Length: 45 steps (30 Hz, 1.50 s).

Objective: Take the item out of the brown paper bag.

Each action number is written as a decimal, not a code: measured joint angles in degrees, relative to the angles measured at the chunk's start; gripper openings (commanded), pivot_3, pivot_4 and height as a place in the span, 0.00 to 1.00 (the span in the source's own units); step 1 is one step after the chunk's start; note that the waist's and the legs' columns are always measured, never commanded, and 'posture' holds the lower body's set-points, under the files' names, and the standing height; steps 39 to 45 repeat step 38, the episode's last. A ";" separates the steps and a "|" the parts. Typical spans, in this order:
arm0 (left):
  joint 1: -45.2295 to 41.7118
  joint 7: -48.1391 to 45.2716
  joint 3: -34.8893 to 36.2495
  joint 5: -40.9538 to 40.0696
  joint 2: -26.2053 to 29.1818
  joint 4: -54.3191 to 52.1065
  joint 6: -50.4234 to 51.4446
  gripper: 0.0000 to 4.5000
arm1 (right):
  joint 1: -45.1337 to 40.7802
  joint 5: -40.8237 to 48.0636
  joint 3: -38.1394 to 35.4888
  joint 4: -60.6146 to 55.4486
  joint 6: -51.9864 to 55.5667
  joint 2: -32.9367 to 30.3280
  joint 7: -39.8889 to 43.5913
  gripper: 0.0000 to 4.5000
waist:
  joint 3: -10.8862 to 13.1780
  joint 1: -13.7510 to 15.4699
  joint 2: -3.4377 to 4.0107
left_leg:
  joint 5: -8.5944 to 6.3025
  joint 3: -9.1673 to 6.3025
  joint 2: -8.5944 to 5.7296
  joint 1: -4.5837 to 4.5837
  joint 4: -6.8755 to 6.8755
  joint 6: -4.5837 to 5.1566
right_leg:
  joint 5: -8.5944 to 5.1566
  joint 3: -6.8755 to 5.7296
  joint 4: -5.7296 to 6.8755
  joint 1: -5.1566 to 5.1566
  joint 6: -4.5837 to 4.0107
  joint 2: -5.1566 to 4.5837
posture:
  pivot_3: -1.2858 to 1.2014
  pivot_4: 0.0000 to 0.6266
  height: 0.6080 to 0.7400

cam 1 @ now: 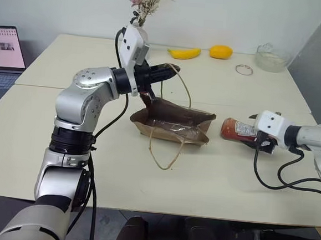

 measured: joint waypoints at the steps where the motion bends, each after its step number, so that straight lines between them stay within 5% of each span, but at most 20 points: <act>1: -0.45 -0.12 -0.13 0.36 -0.14 1.22 -0.64 0.00 | 1.58 3.08 -2.37 -4.97 3.46 1.28 -0.74 0.99 | 0.00 -0.04 0.00 | 0.00 -0.11 0.01 0.03 0.00 0.00 | 0.00 0.02 0.02 0.01 0.00 -0.02 | 0.52 0.24 1.00; 4: -3.86 -0.07 -0.83 3.02 -0.51 7.77 -3.87 0.00 | 4.15 15.74 -7.93 -21.65 16.72 9.14 -6.19 0.99 | 0.00 -0.10 0.00 | 0.04 -0.26 0.00 0.09 0.02 -0.07 | 0.00 -0.03 0.15 0.03 0.00 -0.02 | 0.52 0.24 1.00; 7: -8.23 0.14 -2.16 6.76 -0.66 16.21 -8.40 0.15 | 3.66 24.29 -11.21 -30.99 26.38 15.08 -14.07 1.00 | 0.00 -0.03 0.00 | 0.05 -0.24 -0.11 0.18 0.03 -0.09 | 0.00 -0.04 0.23 0.07 0.00 0.01 | 0.52 0.24 1.00; 19: -9.66 -9.30 -4.25 11.17 4.74 22.32 -13.62 1.00 | 3.60 25.86 -8.02 -32.91 31.00 15.52 -21.85 1.00 | 0.00 -0.22 0.00 | 0.04 -0.16 -0.04 -0.05 -0.02 -0.05 | -0.01 -0.06 0.02 -0.05 -0.01 0.10 | 0.52 0.24 1.00; 27: 7.38 -0.74 3.87 9.87 9.87 2.00 -7.76 1.00 | 6.09 20.33 -7.41 -27.47 21.80 18.37 -26.49 1.00 | -0.01 -0.34 0.00 | 0.04 -0.25 0.02 0.02 -0.01 -0.06 | 0.00 0.01 0.05 0.00 0.00 -0.05 | 0.52 0.24 1.00; 37: 46.18 19.67 9.67 11.07 -0.46 -32.52 -3.26 1.00 | 19.95 14.01 -6.10 -26.81 8.72 25.55 -30.81 1.00 | -0.08 -0.02 -0.02 | 0.04 -0.23 -0.01 0.30 -0.04 -0.06 | 0.01 0.05 0.06 0.19 0.01 -0.28 | 0.52 0.24 1.00; 45: 47.89 20.72 9.56 11.70 -1.08 -33.20 -4.36 1.00 | 20.22 13.81 -6.00 -26.57 7.91 26.65 -31.19 1.00 | -0.08 -0.02 -0.03 | 0.04 -0.24 0.00 0.34 -0.04 -0.06 | 0.01 0.03 0.08 0.20 0.00 -0.26 | 0.52 0.24 1.00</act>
